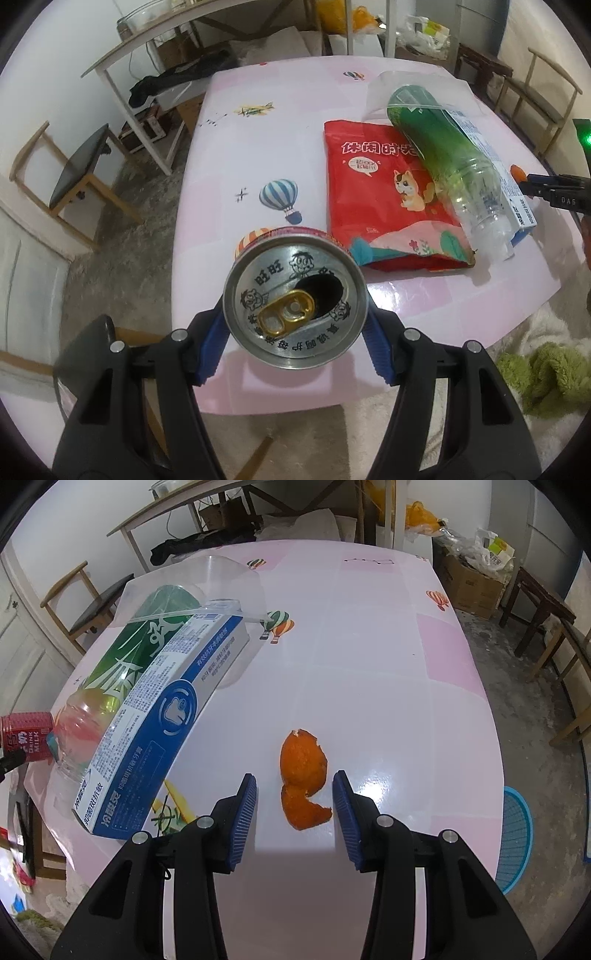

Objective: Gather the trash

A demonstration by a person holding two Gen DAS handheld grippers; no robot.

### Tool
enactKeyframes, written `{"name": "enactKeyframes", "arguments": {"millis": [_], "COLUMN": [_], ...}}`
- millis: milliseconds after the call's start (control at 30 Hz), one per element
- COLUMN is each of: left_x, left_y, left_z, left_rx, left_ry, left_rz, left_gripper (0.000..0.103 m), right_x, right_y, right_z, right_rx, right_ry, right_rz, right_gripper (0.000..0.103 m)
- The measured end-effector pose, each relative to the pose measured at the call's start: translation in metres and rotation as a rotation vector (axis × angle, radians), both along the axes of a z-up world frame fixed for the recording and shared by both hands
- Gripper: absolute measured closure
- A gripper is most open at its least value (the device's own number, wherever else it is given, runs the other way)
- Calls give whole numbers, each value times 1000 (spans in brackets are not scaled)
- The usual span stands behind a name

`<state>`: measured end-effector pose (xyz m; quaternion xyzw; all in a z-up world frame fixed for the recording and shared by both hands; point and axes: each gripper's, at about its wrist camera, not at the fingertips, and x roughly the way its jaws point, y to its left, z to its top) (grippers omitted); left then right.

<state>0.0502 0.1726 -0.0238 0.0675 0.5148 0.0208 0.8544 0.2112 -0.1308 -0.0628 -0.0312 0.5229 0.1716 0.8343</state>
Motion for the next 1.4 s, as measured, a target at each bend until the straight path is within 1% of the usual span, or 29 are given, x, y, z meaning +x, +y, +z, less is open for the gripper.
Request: {"name": "enactKeyframes", "arguments": {"millis": [133,267,400,467,500,567,633,767,833,900,967,1033,1100,1200,1267,1333,1400], "left_x": [6,7,14,18,19,18,15,8,5,-2,-6,-5,-4,-3,-4,-3,-2], "left_y": [2,6,4,5,5,2,3,11,15,16,16,15,17,23,27,30,30], "left_z": [3,1,-3,-4,-6,-7,-10,-15,-17,-16,-16,-18,-23,-28,-30,-32,-33], "left_rx": [-13,12,-1,-40,-47,-23,-28,-91,-115,-128,-132,-142,-161,-211,-243,-267,-270], "left_ry": [22,75,78,56,41,-3,-29,-86,-116,-180,-228,-253,-266,-294,-320,-329,-338], "left_rz": [-19,-62,-74,-69,-71,-81,-68,-30,-13,-1,1,5,22,46,54,54,48], "left_gripper": [42,42,41,41,41,41,41,41,35,31,29,29,29,29,33,37,37], "right_x": [-1,-1,0,2,1,1,1,0,1,1,1,-1,-2,-4,-4,-4,-5], "right_y": [-1,-3,-7,-8,-8,-8,-7,-7,-6,-5,-2,0,0,-4,-8,-10,-9], "right_z": [2,1,0,-1,-1,0,0,0,1,2,3,5,7,12,15,16,17], "right_rx": [-1,0,12,17,16,12,7,4,9,15,14,5,4,17,28,24,12], "right_ry": [-1,-3,-5,-3,-2,-1,0,1,8,14,16,12,15,19,22,23,23], "right_rz": [-9,-15,-22,-22,-20,-13,-8,5,13,22,35,43,45,28,10,-4,-6], "right_gripper": [60,60,60,60,60,60,60,60,60,59,51,49,49,48,48,48,48]}}
